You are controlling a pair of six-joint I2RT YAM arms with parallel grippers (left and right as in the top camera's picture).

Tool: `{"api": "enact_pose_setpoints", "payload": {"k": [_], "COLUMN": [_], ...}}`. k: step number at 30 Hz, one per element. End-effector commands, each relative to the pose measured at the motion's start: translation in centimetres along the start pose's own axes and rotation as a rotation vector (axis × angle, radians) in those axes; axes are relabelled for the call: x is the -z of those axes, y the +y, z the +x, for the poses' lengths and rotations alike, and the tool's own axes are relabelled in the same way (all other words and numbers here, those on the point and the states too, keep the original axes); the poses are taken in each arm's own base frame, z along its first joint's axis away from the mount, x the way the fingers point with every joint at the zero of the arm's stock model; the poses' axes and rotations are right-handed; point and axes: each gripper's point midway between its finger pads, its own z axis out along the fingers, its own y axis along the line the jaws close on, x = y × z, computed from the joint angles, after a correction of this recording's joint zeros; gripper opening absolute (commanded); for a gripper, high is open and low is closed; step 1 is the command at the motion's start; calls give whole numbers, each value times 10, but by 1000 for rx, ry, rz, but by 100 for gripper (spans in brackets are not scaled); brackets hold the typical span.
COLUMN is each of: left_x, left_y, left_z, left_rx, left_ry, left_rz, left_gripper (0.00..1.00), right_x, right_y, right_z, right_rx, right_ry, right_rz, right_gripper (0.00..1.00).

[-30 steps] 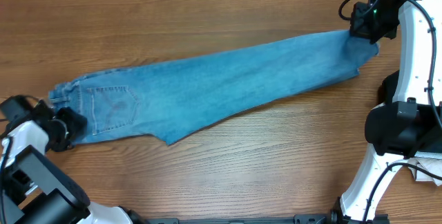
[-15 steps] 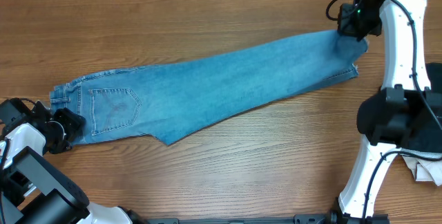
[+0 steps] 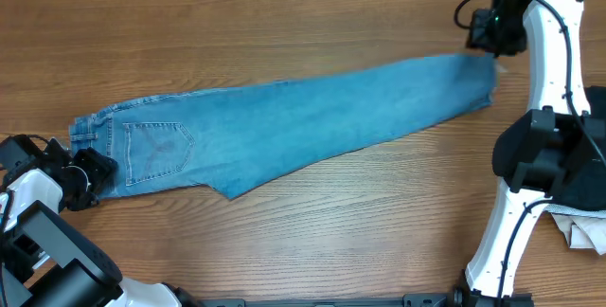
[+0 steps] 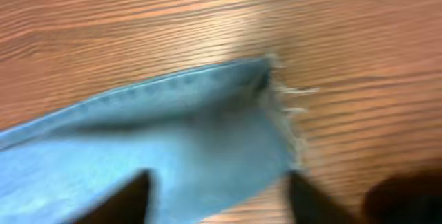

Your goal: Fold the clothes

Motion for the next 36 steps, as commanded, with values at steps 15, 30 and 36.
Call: {"api": "enact_pose_setpoints", "payload": {"k": [15,30,36], "left_x": [-9,-9,-9], "left_y": [11,11,9], "left_z": [13,13,14], "left_rx": [3,2,3], "left_ry": [40,41,45], "left_rz": [-25,-25,-13], "left_gripper": [60,61,61], "right_x": [-63,-122,-118], "right_y": [-59,-27,-23], "right_z": [53,85,77], "right_rx": [-115,-125,-146], "right_ry": [178,211,188], "right_rz": [-34,-229,-264], "right_gripper": [98,54,4]}}
